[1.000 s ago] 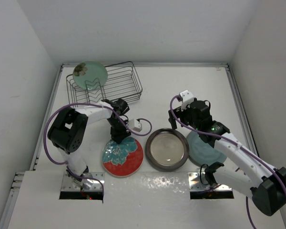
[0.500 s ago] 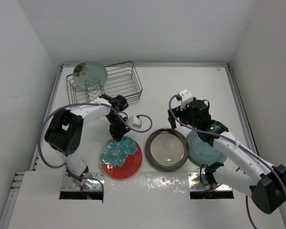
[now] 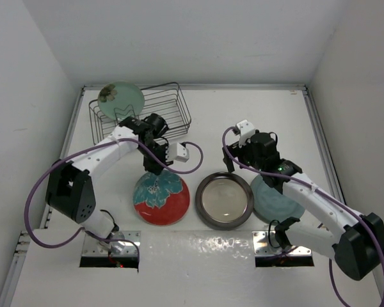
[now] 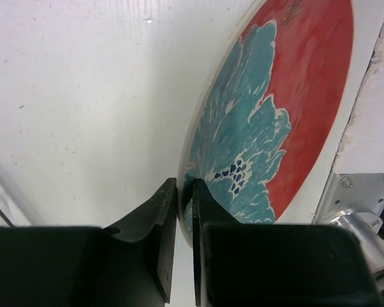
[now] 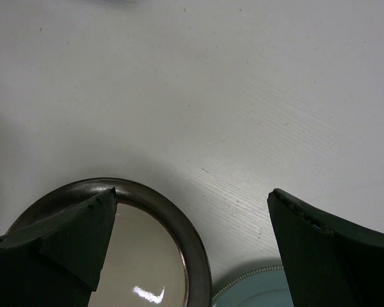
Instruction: Load the plates into the dish rack
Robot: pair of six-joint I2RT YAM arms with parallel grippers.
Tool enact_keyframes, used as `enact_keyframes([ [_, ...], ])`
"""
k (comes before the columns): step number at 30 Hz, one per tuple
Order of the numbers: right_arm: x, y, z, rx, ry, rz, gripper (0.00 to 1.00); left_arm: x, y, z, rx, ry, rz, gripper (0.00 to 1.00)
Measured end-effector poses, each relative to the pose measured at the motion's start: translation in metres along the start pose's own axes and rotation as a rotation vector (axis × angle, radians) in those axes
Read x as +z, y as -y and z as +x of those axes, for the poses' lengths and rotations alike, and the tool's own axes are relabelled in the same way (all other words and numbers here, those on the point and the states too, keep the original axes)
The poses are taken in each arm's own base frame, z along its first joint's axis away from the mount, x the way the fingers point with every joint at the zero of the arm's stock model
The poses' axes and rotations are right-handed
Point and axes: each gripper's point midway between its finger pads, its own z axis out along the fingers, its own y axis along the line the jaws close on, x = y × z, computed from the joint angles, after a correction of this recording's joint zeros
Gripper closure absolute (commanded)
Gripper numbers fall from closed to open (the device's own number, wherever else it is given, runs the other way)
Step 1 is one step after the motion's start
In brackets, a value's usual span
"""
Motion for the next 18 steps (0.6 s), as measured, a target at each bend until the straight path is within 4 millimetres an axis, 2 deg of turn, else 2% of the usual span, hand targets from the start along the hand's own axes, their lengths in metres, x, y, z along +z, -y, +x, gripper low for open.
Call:
enact_keyframes([
  [4, 0.005, -0.004, 0.002, 0.0, -0.01, -0.023, 0.01, -0.013, -0.004, -0.005, -0.011, -0.004, -0.025, 1.0],
  [11, 0.01, -0.007, -0.005, 0.003, 0.007, -0.038, 0.01, -0.038, -0.031, -0.021, 0.03, 0.021, -0.162, 1.0],
  [18, 0.01, -0.007, -0.009, 0.007, 0.019, -0.039, 0.01, -0.054, -0.045, -0.034, 0.043, 0.049, -0.231, 1.0],
])
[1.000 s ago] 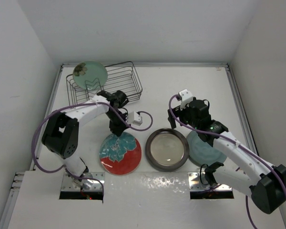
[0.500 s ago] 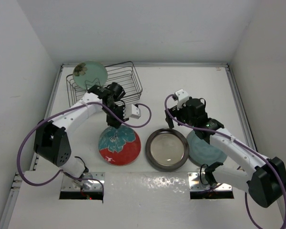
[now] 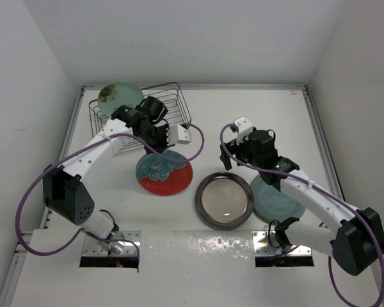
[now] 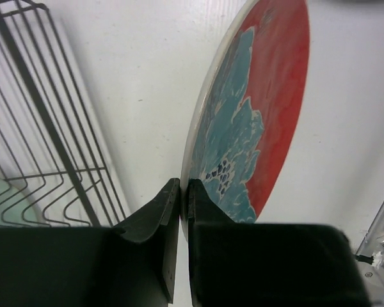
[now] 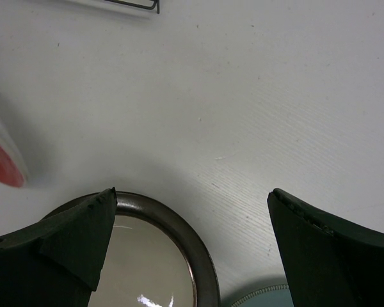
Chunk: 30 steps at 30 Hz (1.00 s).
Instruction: Load the plates into the dish rack
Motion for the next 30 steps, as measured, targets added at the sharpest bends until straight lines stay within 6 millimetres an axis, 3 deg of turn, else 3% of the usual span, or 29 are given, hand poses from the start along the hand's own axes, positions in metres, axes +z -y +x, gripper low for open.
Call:
enact_keyframes([
  [5, 0.001, -0.001, -0.004, 0.015, 0.017, 0.0, 0.01, -0.015, -0.014, -0.014, -0.002, 0.031, -0.058, 1.0],
  [11, 0.002, -0.001, -0.009, 0.019, 0.038, 0.0, 0.01, -0.048, -0.042, -0.042, 0.025, 0.106, -0.176, 1.0],
  [21, 0.002, -0.001, -0.013, 0.027, 0.051, 0.0, 0.01, -0.074, -0.06, -0.066, 0.029, 0.147, -0.216, 1.0],
  [27, 0.002, -0.004, -0.02, 0.046, 0.065, -0.013, 0.01, -0.124, -0.102, -0.104, 0.111, 0.206, -0.376, 1.0],
  [30, 0.002, -0.006, -0.033, 0.045, 0.088, -0.027, 0.01, -0.15, -0.121, -0.112, 0.166, 0.214, -0.483, 1.0],
])
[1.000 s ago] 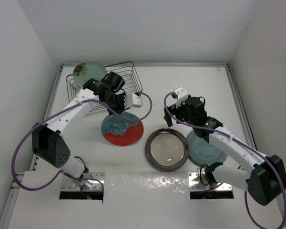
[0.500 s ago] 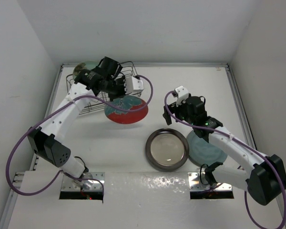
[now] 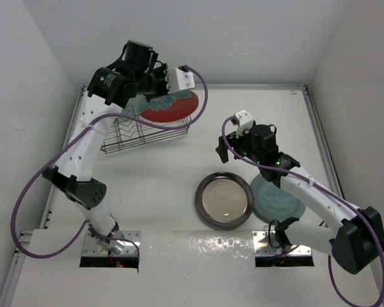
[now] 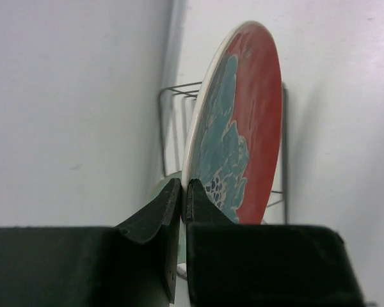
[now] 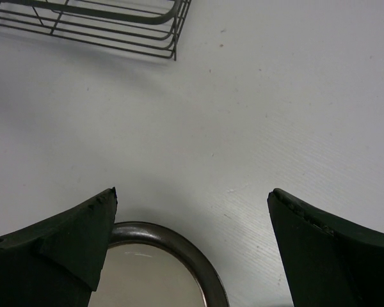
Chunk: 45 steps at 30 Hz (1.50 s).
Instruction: Load the plates into the dish rack
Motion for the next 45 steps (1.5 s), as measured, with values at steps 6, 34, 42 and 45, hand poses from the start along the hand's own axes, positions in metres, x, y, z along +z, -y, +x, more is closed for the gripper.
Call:
enact_keyframes([
  [6, 0.0, -0.004, -0.015, -0.003, 0.038, -0.022, 0.01, -0.002, -0.035, 0.035, 0.017, -0.078, -0.091, 1.0],
  [34, 0.065, -0.026, -0.02, 0.02, -0.033, -0.158, 0.01, -0.015, -0.114, 0.209, -0.033, -0.184, -0.231, 1.0],
  [42, 0.075, -0.026, -0.032, 0.02, -0.035, -0.158, 0.01, 0.019, -0.097, 0.227, -0.05, -0.158, -0.148, 1.0],
  [45, 0.076, -0.027, -0.032, 0.021, -0.041, -0.158, 0.01, 0.03, -0.096, 0.231, -0.056, -0.139, -0.132, 1.0],
])
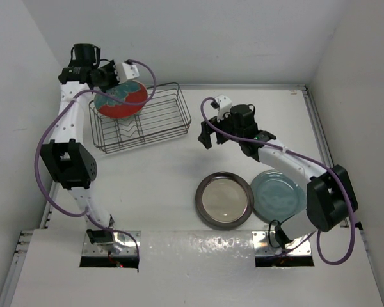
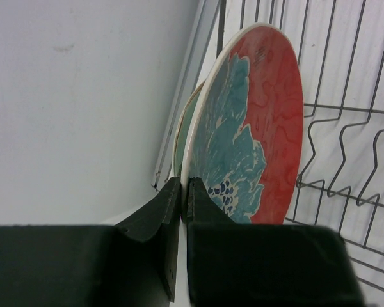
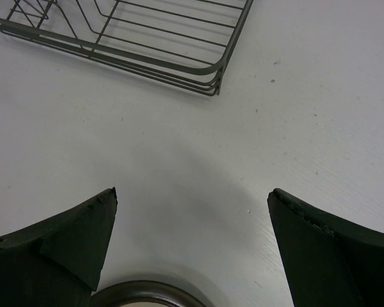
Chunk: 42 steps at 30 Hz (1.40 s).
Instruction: Load the plates into the dish rack
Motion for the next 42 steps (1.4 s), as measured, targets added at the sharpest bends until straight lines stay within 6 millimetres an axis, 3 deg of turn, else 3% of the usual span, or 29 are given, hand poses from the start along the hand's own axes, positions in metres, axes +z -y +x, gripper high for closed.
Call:
enact_keyframes([
  [14, -0.002, -0.001, 0.01, 0.021, -0.039, -0.003, 0.01, 0.018, 0.002, 0.004, 0.004, 0.037, 0.013, 1.0],
  [18, -0.002, -0.001, 0.011, 0.027, -0.042, -0.002, 0.01, 0.029, 0.008, 0.014, 0.014, 0.034, 0.02, 1.0],
  [23, -0.002, 0.0, 0.011, 0.028, -0.044, 0.007, 0.01, 0.042, 0.033, 0.027, -0.005, 0.023, 0.078, 1.0],
  [27, -0.002, 0.0, 0.011, 0.031, -0.044, 0.008, 0.01, 0.044, 0.031, 0.033, -0.002, 0.015, 0.064, 1.0],
  [30, -0.002, 0.0, 0.012, 0.033, -0.049, 0.008, 0.01, 0.045, 0.03, 0.036, -0.009, 0.008, 0.055, 0.89],
  [32, -0.003, 0.001, 0.015, 0.038, -0.064, 0.015, 0.01, 0.046, 0.028, 0.038, -0.015, 0.0, 0.042, 0.7],
  [33, -0.004, 0.002, 0.016, 0.04, -0.072, 0.019, 0.01, 0.046, 0.023, 0.037, -0.011, -0.001, 0.024, 0.52],
  [34, -0.005, 0.002, 0.018, 0.042, -0.083, 0.026, 0.01, 0.046, 0.018, 0.037, -0.009, 0.0, 0.002, 0.46],
  [39, -0.009, 0.004, 0.026, 0.049, -0.129, 0.042, 0.01, 0.042, -0.001, 0.033, -0.02, 0.001, -0.066, 0.25],
  [42, -0.012, 0.005, 0.04, 0.049, -0.176, 0.041, 0.01, 0.036, -0.009, 0.026, -0.052, 0.015, -0.093, 0.21],
])
